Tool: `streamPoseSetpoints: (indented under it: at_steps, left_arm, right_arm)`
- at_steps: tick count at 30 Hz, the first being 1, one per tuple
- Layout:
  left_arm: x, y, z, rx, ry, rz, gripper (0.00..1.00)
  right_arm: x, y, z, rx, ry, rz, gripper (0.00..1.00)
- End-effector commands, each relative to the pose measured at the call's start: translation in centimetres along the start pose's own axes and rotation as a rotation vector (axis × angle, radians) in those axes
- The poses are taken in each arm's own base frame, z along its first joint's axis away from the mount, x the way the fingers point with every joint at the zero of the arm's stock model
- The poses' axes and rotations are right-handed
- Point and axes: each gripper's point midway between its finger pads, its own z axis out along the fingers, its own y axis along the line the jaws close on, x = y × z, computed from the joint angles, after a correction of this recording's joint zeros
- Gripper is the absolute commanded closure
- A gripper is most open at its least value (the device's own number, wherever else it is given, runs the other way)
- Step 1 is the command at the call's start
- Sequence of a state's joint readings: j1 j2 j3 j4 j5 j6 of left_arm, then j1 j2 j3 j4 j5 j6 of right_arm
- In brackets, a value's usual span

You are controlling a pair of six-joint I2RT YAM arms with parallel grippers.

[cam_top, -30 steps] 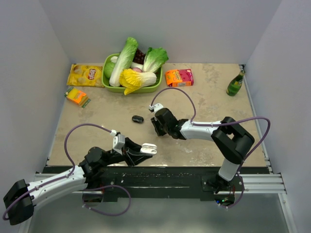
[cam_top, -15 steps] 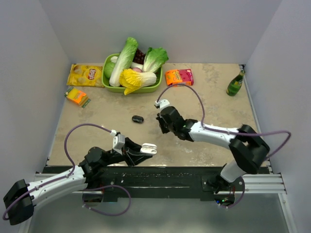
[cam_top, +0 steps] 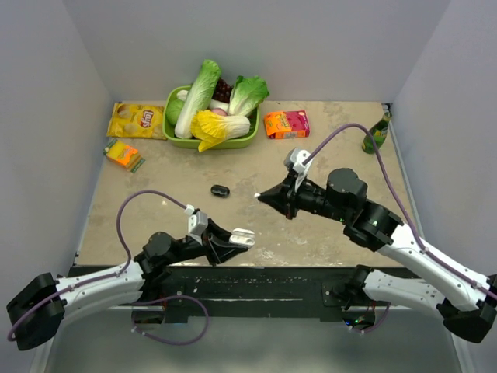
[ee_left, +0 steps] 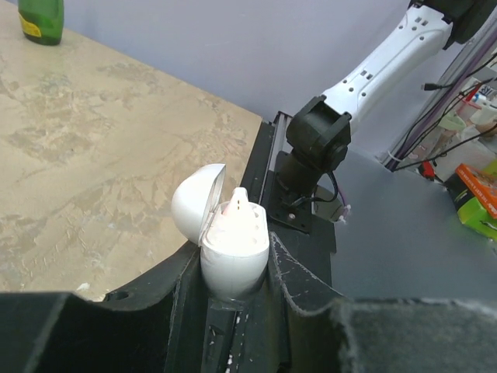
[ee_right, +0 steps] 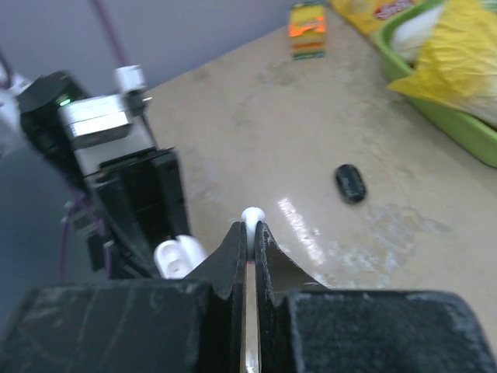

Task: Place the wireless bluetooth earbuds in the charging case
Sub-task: Place the earbud in the charging case.

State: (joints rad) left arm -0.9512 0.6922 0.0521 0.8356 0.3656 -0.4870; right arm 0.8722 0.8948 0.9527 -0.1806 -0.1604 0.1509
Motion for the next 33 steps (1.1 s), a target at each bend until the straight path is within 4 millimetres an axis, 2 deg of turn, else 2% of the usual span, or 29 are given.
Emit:
streamPoseSetpoints:
  at_steps: [1,4,7,11,18,27,33]
  left_arm:
    - [-2.4,-2.1,0.8,0.104,-0.069,0.024,1.0]
    - [-2.8,-2.5,1.3,0.13,-0.064,0.035,1.0]
    - [-3.1,-2.8,1.8,0.147,-0.049,0.057,1.0]
    - [-2.4,-2.6,2.0,0.152,-0.008,0.067,1.0]
    - [-2.0,-2.8,2.2,0.174,-0.004,0.075,1.0]
    - [-2.0,-3.8,1.7,0.244,-0.026,0.128,1.0]
    - [-2.2,-4.1,1.6,0.261,-0.03,0.157,1.0]
  right_arm:
    - [1.7,7.6,-2.6,-0.376,0.14,-0.078,1.0]
    - [2.7,9.5,-3.4,-0.454,0.199,-0.099,1.0]
    - [3.5,10.5,-3.9,-0.494,0.22,-0.11,1.0]
    - [4.1,10.8,-4.3,-0.507,0.245,-0.111,1.0]
    - [5.9,10.1,-3.7,-0.461,0.307,-0.119,1.0]
    - [6.9,10.3,-2.5,-0.469,0.337,-0.104,1.0]
    - [6.8,10.9,-1.8,-0.479,0.333,-0.103,1.0]
